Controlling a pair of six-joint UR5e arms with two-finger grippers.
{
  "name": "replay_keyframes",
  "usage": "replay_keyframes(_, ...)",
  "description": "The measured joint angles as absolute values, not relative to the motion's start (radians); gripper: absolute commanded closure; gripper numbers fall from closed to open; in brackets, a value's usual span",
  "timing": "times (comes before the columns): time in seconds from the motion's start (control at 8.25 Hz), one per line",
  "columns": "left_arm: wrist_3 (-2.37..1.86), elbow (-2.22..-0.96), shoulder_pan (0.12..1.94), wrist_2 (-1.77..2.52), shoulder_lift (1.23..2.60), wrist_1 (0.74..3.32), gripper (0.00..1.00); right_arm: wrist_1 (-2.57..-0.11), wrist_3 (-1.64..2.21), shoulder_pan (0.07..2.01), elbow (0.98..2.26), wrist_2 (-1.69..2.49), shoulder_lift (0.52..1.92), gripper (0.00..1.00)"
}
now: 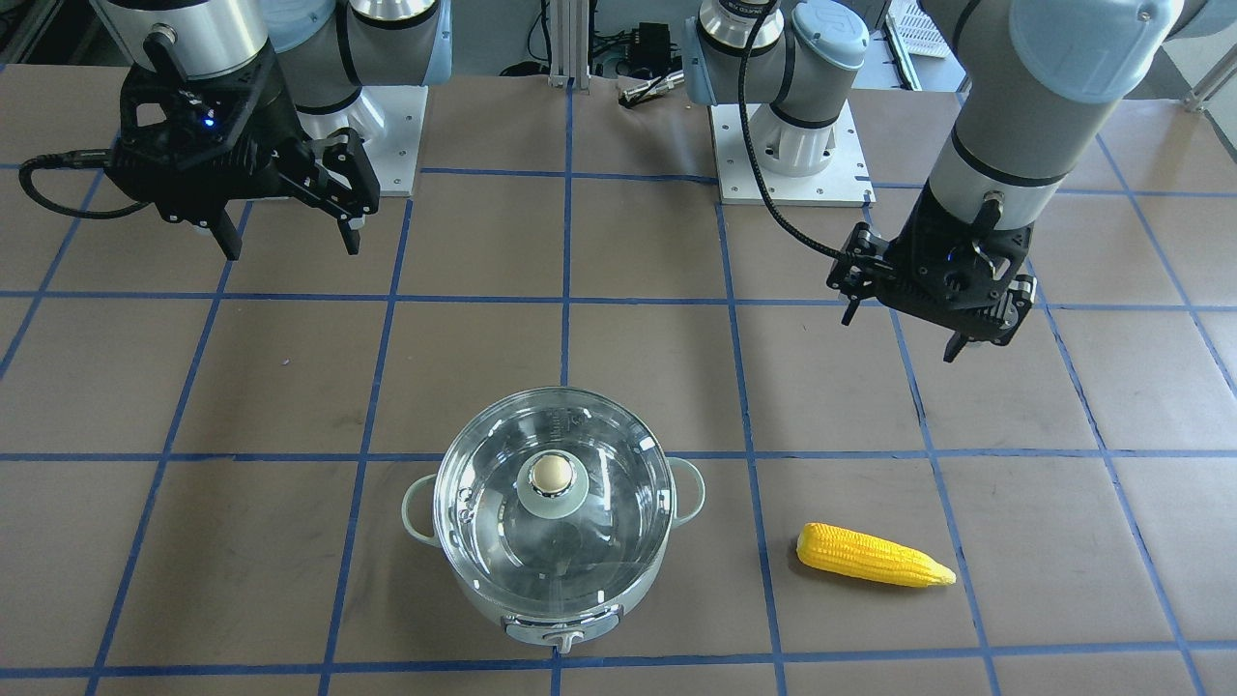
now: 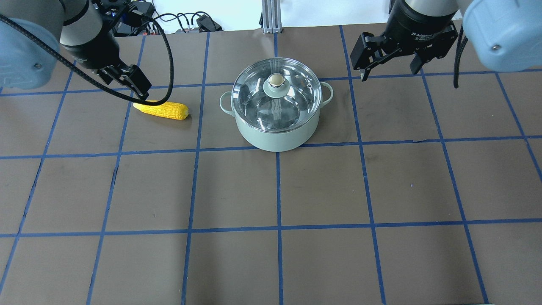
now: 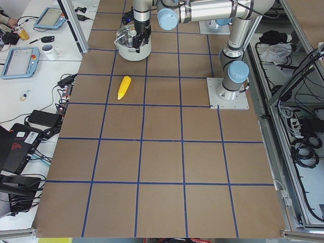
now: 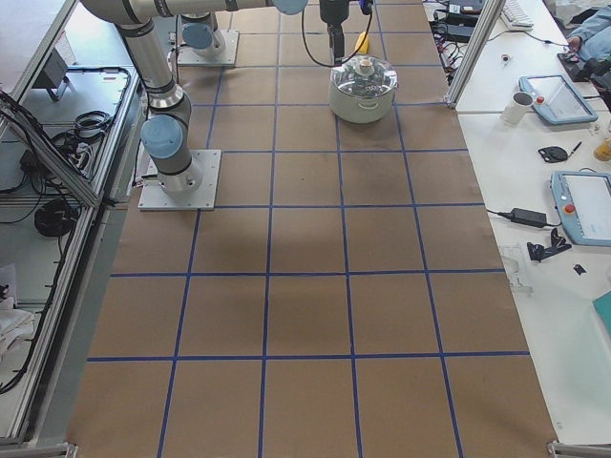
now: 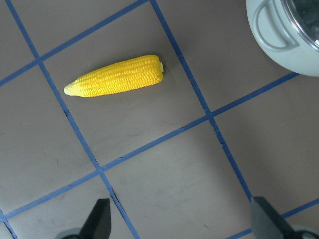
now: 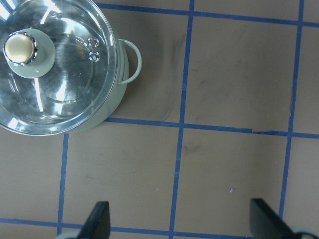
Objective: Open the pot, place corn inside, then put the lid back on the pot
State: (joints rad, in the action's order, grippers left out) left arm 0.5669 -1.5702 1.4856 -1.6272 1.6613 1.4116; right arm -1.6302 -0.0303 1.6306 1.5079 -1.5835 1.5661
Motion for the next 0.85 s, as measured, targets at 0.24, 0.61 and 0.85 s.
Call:
replay_keyframes(0.24,0.849,-1.568,1.449,-1.635,1.697,1.325,0.0,-1.667,-0.063,1.632,1.5,-1.579,1.554,0.0)
replay_keyframes(0.61,1.157,-1.574,1.366,-1.603,1.749,1.237,0.0,-1.7,0.033,1.664,1.399,-1.575,1.423,0.0)
replay_keyframes(0.85,1.289,-1.575,1.337,-1.566,1.801,1.211,0.0,-1.8,0.179,1.757,1.346,-1.579,1.301,0.0)
